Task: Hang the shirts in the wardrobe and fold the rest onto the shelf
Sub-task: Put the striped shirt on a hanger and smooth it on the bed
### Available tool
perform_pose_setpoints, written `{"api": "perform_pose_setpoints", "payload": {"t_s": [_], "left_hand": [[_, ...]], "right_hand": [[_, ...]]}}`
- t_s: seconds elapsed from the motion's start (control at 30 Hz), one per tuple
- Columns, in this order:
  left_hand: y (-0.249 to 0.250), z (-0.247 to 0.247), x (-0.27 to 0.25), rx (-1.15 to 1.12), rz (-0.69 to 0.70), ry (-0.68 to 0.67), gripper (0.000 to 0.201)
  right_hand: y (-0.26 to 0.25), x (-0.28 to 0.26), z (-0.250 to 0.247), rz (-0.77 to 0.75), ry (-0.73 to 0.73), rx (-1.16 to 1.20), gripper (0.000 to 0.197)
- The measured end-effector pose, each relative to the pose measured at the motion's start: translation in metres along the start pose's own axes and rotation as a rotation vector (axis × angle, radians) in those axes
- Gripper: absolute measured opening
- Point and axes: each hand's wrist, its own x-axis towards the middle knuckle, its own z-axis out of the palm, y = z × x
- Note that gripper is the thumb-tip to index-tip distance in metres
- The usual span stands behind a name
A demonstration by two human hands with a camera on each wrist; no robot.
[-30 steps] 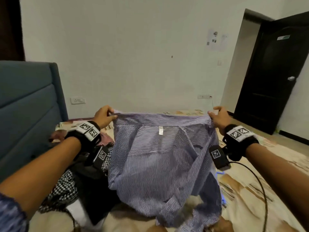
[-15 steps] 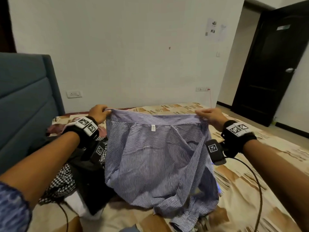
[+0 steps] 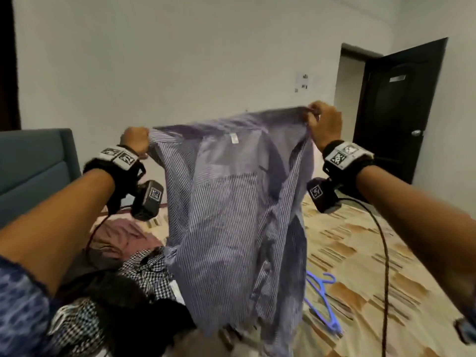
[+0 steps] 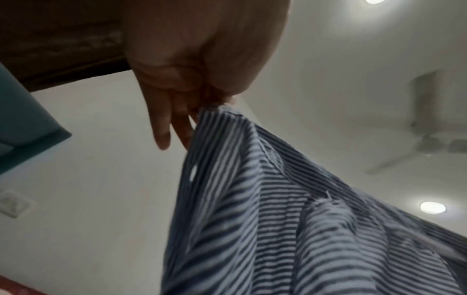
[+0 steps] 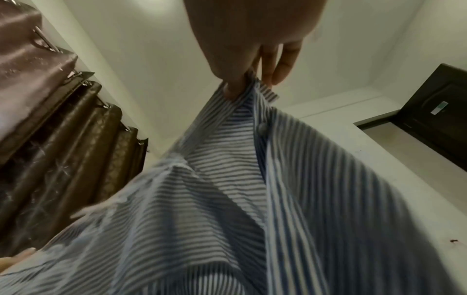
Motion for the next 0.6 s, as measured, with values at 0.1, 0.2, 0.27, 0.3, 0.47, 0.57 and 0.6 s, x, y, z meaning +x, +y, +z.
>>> {"api": "perform_pose_setpoints", "payload": {"t_s": [0.1,0.2,0.27,0.3,0.47,0.57,0.6], "left_hand": [[-0.017,0.011,-0.005,-0.104,-0.120,-0.058,0.037],[-0.042,0.026,-0.025,0.100,-0.119,-0.169,0.031],[-0.044,0.028,-0.034,0.130,-0.088,-0.181,0.027],[-0.038,0.027,-0.039,0.079,-0.089,-0.178,0.027],[-0.021,0.010,-0.034,-0.317,0.027,-0.097,0.042],[-0.021,0.009,-0.040,-0.486,0.085,-0.203,0.031],[-0.029,0.011,-0.040,-0.470,0.075,-0.268,0.026]], "right_hand": [[0.002,-0.015,-0.010,0.019,-0.260,-0.003,0.018],[0.014,-0.042,-0.015,0.105,-0.488,0.006,0.011],[0.023,-0.049,-0.015,0.131,-0.499,0.063,0.014],[0.027,-0.049,-0.014,0.144,-0.487,0.082,0.015],[0.038,-0.040,-0.012,0.205,-0.144,0.093,0.017],[0.037,-0.049,-0.006,0.287,-0.187,0.162,0.006],[0.039,-0.054,-0.002,0.330,-0.270,0.207,0.006]]}}
